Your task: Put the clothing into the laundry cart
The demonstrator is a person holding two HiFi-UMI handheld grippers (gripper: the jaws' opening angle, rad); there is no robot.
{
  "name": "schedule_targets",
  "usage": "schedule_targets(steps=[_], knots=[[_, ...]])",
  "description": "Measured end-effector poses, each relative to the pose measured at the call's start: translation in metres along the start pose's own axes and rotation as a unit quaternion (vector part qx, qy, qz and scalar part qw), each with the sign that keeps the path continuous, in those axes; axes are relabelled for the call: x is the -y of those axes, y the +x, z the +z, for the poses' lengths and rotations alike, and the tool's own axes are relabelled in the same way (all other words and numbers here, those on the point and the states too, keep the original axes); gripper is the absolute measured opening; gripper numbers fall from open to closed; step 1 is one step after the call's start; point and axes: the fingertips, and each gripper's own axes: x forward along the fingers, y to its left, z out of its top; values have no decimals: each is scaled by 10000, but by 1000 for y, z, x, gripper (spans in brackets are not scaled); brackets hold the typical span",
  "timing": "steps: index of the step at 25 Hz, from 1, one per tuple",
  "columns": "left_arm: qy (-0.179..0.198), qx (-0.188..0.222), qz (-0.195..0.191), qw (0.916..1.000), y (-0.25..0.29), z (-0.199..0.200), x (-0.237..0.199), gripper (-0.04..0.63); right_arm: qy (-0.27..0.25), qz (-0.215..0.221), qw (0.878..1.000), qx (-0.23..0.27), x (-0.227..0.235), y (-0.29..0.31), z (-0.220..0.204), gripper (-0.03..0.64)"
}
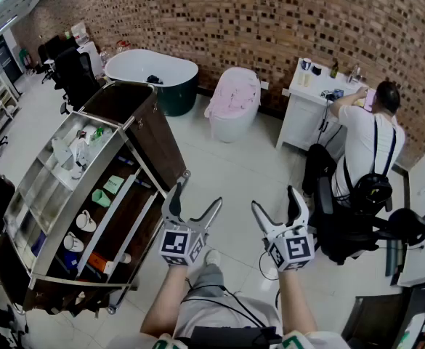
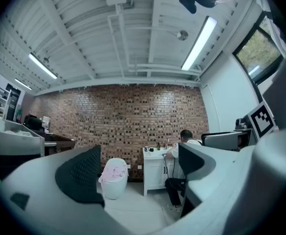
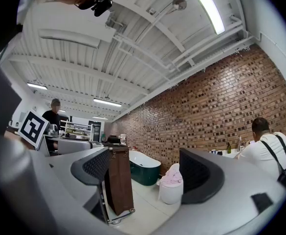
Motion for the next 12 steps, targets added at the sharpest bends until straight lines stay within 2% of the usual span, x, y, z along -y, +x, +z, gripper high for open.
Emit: schedule_targets(steps=[6, 12], knots=[[204, 63, -157, 9996, 67, 8, -81, 479, 105, -81, 9999, -29, -6, 108, 0, 465], [94, 181, -228, 9995, 123, 8, -151, 479, 72, -29, 10000, -27, -17, 196, -7, 463]])
